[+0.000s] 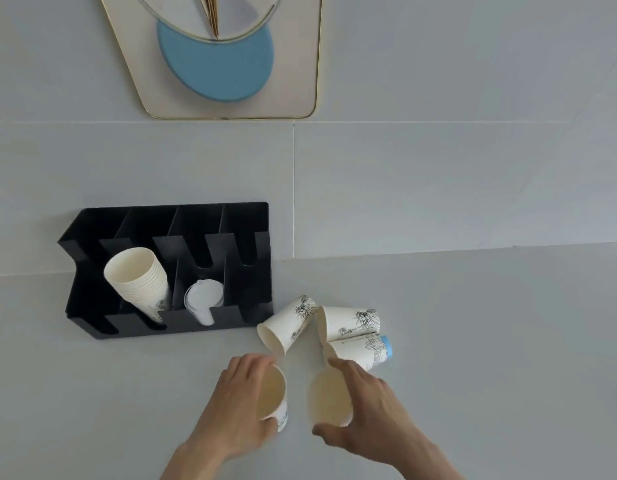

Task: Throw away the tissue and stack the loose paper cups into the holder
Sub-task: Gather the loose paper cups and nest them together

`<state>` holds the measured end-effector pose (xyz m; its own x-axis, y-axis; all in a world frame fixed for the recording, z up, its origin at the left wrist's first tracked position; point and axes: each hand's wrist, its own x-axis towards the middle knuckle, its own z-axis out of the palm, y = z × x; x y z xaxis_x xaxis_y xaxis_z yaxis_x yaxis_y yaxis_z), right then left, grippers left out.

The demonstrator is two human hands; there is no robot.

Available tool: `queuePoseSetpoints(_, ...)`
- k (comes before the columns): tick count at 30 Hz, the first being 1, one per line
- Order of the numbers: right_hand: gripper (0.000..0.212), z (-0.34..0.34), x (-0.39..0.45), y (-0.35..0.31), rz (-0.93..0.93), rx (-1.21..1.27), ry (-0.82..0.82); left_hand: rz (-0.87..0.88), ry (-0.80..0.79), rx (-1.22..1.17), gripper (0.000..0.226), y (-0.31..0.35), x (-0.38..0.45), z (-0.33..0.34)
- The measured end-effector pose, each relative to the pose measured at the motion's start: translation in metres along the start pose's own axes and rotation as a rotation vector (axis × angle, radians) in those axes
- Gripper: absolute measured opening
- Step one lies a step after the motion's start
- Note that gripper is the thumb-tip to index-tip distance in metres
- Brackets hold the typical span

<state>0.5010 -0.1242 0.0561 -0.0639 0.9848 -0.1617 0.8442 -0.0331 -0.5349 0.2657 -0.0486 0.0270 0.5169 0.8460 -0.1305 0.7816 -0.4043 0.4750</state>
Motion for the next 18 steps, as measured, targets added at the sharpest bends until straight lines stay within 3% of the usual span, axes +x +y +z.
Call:
queuePoseSetpoints(5, 0.092, -0.024, 0.019, -0.03, 0.012, 0.547, 0.287, -0.059, 0.06, -0.212, 0.107, -0.005, -0.021, 0.038)
queuePoseSetpoints(9, 0.089, -0.03, 0.029, -0.051, 0.02, 0.848, 0.272, -0.198, 0.154, -0.421, 0.126, 0.001, -0.02, 0.04)
queuePoseSetpoints(12, 0.089, -0.004, 0.029, -0.054, 0.041, 0.76, 0.194, -0.273, 0.186, -0.49, 0.12, 0.008, -0.018, 0.041)
queuePoseSetpoints(18, 0.106, 0.036, 0.029, -0.035, -0.024, 0.268, 0.024, -0.315, 0.181, -0.557, 0.089, 0.02, -0.006, 0.038)
